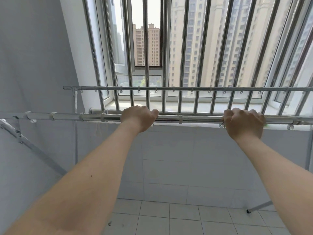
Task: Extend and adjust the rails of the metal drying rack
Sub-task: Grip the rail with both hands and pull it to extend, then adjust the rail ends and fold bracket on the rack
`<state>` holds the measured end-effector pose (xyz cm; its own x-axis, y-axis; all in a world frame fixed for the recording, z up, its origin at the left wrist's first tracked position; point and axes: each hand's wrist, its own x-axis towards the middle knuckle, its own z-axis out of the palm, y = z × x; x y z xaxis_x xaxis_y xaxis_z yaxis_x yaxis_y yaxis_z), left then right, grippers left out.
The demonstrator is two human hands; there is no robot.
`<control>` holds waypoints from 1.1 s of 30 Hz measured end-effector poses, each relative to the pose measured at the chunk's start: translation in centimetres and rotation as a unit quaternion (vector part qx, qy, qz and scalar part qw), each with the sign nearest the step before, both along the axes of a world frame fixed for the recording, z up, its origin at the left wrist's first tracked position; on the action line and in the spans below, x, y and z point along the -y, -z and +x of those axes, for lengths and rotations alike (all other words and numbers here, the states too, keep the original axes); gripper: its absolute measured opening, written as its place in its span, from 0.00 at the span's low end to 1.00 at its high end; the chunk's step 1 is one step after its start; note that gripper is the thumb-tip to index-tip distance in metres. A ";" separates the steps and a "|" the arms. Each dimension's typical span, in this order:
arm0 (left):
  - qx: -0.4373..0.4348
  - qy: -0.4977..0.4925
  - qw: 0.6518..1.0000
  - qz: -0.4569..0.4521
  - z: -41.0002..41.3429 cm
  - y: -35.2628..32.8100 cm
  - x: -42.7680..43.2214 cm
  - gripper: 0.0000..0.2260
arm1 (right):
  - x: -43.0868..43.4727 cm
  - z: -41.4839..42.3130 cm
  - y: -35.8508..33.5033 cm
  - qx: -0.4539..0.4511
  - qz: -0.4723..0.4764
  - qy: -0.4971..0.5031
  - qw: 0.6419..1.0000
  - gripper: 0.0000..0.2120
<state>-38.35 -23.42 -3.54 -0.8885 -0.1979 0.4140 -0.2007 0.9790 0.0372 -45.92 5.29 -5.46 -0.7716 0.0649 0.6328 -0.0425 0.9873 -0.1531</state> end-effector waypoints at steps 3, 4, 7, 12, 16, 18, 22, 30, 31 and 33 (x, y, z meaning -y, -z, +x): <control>0.003 -0.004 1.000 -0.004 -0.2 0.1 0.1 0.25 | 0.0 -0.1 0.1 0.003 0.000 0.004 1.000 0.23; 0.005 -0.004 1.000 -0.002 -0.4 0.0 0.1 0.25 | 0.0 -0.2 0.0 0.004 -0.002 0.002 1.000 0.23; 0.009 -0.003 1.000 0.003 -0.8 -0.1 0.0 0.25 | -0.1 -0.6 -0.4 0.019 0.000 0.000 1.000 0.23; -0.001 -0.005 1.000 0.013 -1.5 -0.2 0.4 0.24 | 0.4 -1.4 -0.3 0.006 -0.005 -0.013 1.000 0.23; 0.003 -0.010 1.000 0.009 -1.7 -0.3 0.1 0.24 | 0.2 -1.6 -0.2 0.002 -0.009 -0.009 1.000 0.23; 0.011 -0.015 1.000 0.012 -1.7 -0.3 0.2 0.24 | 0.3 -1.5 -0.4 0.015 -0.005 -0.008 1.000 0.23; 0.030 0.015 0.999 0.032 -1.0 -0.7 0.6 0.26 | 0.8 -0.9 -1.7 0.059 0.001 -0.016 0.998 0.23; -0.088 0.038 0.994 0.059 4.1 -3.3 5.2 0.19 | 10.9 2.6 -4.9 0.022 -0.030 -0.241 0.970 0.15; -0.101 0.025 0.993 0.056 5.1 -3.3 6.5 0.18 | 13.1 3.2 -5.0 0.023 -0.034 -0.275 0.961 0.14; -0.112 -0.008 0.993 0.040 7.3 -3.0 9.1 0.17 | 17.1 4.5 -4.9 0.026 -0.033 -0.327 0.944 0.13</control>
<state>-31.07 -32.50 -0.54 -0.7719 -0.2512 0.5840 -0.1937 0.9679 0.1603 -41.43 -11.82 -0.51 -0.6899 -0.3977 0.6048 -0.6307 0.7403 -0.2326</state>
